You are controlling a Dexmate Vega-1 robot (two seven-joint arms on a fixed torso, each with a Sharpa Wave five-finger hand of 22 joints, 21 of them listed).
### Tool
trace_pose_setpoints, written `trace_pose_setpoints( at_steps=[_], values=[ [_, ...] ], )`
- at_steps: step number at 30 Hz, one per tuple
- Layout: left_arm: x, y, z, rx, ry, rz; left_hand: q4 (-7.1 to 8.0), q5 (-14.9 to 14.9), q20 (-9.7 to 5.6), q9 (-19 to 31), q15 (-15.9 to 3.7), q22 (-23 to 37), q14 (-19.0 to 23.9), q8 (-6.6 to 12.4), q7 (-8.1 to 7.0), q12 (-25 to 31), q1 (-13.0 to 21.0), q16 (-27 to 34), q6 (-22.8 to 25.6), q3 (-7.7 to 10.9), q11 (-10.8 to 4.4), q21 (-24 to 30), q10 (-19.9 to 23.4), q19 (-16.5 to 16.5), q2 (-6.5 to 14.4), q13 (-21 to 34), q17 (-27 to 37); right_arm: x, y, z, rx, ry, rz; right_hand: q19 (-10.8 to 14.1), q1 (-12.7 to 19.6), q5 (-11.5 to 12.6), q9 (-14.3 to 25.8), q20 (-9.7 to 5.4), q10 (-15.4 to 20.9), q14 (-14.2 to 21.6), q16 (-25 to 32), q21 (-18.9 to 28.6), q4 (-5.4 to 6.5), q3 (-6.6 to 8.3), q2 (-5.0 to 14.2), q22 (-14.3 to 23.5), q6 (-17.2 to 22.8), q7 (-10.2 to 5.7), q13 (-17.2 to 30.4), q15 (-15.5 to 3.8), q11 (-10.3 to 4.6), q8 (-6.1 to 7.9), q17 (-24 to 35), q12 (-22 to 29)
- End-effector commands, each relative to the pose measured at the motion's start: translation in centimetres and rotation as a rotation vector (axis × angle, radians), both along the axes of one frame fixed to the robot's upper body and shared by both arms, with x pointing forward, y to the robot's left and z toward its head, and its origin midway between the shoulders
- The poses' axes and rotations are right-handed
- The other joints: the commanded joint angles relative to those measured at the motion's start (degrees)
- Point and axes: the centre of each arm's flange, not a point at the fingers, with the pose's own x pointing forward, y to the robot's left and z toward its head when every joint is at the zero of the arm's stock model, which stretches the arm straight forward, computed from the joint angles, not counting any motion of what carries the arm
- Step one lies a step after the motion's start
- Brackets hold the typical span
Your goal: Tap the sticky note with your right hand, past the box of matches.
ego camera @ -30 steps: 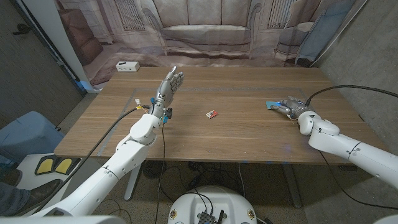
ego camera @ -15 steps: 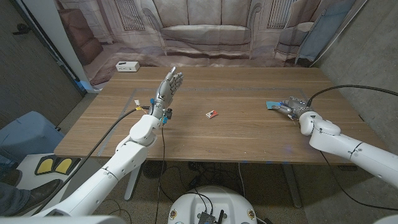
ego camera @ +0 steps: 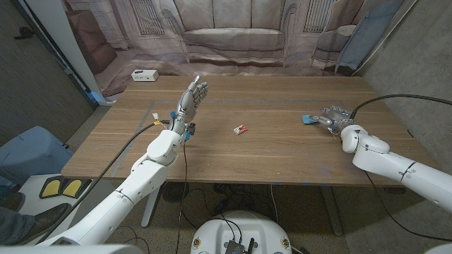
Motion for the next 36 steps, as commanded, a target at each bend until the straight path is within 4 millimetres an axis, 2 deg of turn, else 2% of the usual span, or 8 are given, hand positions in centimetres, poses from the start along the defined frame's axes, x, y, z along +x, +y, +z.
trace_pose_setpoints(
  at_steps=[1, 7, 11, 18, 22, 28, 33, 36],
  values=[
    [0.1, 0.2, 0.3, 0.006, -0.002, -0.002, -0.25, -0.12, 0.41, 0.33, -0.25, 0.33, 0.50, -0.12, -0.20, -0.25, -0.03, -0.15, 0.55, 0.22, -0.14, -0.19, 0.66, 0.15, 0.41, 0.18, 0.31, -0.9, 1.1, 1.1, 0.013, -0.062, 0.048, -8.78, 0.21, 0.20, 0.18, 0.46, -4.93, -12.50, 0.35, 0.34, -0.31, 0.14, -0.51, 0.20, -1.83, 0.73, 0.21, 0.43, 0.42, -0.09, -0.03, 0.23],
    [0.1, 0.2, 0.6, 0.016, -0.003, -0.005, -0.27, -0.13, 0.40, 0.33, -0.40, 0.33, 0.50, -0.13, -0.23, -0.28, -0.03, -0.15, 0.53, 0.21, -0.05, -0.17, 0.63, 0.18, 0.43, 0.18, 0.31, -1.4, 1.6, 1.3, 0.027, -0.109, 0.085, -7.22, 0.28, 0.18, 0.18, 0.63, -4.77, -12.18, 0.34, 0.78, -0.44, 0.09, -0.66, 0.19, -4.90, 1.55, 0.21, 0.44, 0.42, -0.07, -0.11, 0.15],
    [0.2, 0.1, 0.7, 0.020, -0.003, -0.009, -0.28, -0.13, 0.37, 0.33, -0.40, 0.33, 0.53, -0.11, -0.25, -0.24, -0.04, -0.15, 0.61, 0.20, 0.23, -0.17, 0.75, 0.20, 0.44, 0.18, 0.31, -1.7, 1.8, 1.3, 0.032, -0.133, 0.099, -5.50, 0.66, 0.20, 0.12, 0.59, -4.32, -11.30, 0.45, 1.13, -0.72, 0.22, -0.63, 0.15, -9.02, 2.21, 0.18, 0.18, 0.24, -0.13, -0.26, 0.11],
    [0.2, 0.2, 0.7, 0.017, -0.007, -0.011, -0.30, -0.13, 0.39, 0.33, -0.31, 0.33, 0.59, -0.13, -0.27, -0.26, -0.04, -0.13, 0.56, 0.20, 0.16, -0.15, 0.75, 0.25, 0.47, 0.18, 0.31, -2.5, 2.3, 1.5, 0.057, -0.176, 0.131, -4.56, 0.83, 0.20, 0.08, -0.17, -4.32, -11.12, 0.39, 1.29, -0.84, 0.28, -0.60, 0.12, -8.74, 2.46, 0.16, 0.11, 0.22, 0.62, -0.34, -0.01],
    [0.1, 0.3, 0.8, 0.016, -0.014, -0.008, -0.31, -0.13, 0.34, 0.33, -0.31, 0.33, 0.62, -0.14, -0.27, -0.27, -0.04, -0.13, 0.56, 0.19, 0.14, -0.15, 0.75, 0.24, 0.48, 0.18, 0.31, -3.3, 2.6, 1.7, 0.088, -0.248, 0.176, -2.39, 0.97, 0.18, 0.38, -1.26, -3.03, -9.47, 0.69, 1.60, -0.96, 0.34, -0.52, 0.04, -4.83, 2.68, 0.13, -0.19, 1.22, 2.47, -0.52, 0.31],
    [0.2, 0.3, 1.1, 0.023, -0.021, -0.015, -0.33, -0.13, 0.36, 0.33, -0.31, 0.33, 0.61, -0.13, -0.23, -0.28, -0.03, -0.14, 0.58, 0.19, 0.02, -0.15, 0.75, 0.27, 0.49, 0.18, 0.31, -4.1, 3.3, 2.2, 0.116, -0.311, 0.226, -0.41, 1.33, 0.19, 0.62, -1.75, -1.89, -8.31, 0.86, 1.96, -1.18, 0.50, -0.44, -0.03, -6.61, 2.66, 0.13, -0.05, 1.50, 1.87, -0.66, 0.60],
    [0.3, 0.1, 1.5, 0.036, -0.029, -0.020, -0.35, -0.13, 0.29, 0.33, -0.31, 0.33, 0.67, -0.13, -0.24, -0.25, -0.02, -0.12, 0.60, 0.18, 0.21, -0.12, 0.86, 0.34, 0.50, 0.18, 0.31, -4.7, 3.6, 2.3, 0.158, -0.363, 0.286, 2.05, 1.77, 0.19, 0.56, -4.57, -0.91, -6.84, 1.09, 2.34, -1.49, 0.61, -0.53, -0.15, -7.02, 3.04, 0.10, -0.54, 1.60, 1.80, -0.81, 0.76],
    [0.3, 0.0, 1.6, 0.041, -0.028, -0.023, -0.36, -0.13, 0.28, 0.33, -0.40, 0.33, 0.73, -0.13, -0.26, -0.25, -0.02, -0.11, 0.61, 0.18, 0.23, -0.11, 0.88, 0.37, 0.50, 0.19, 0.31, -5.1, 3.7, 2.4, 0.192, -0.398, 0.315, 4.84, 2.34, 0.21, 0.42, -6.31, 0.55, -5.18, 1.33, 2.79, -1.82, 0.80, -0.52, -0.28, -6.07, 3.60, 0.03, -1.35, 2.16, 2.14, -1.01, 1.07]
  ],
)
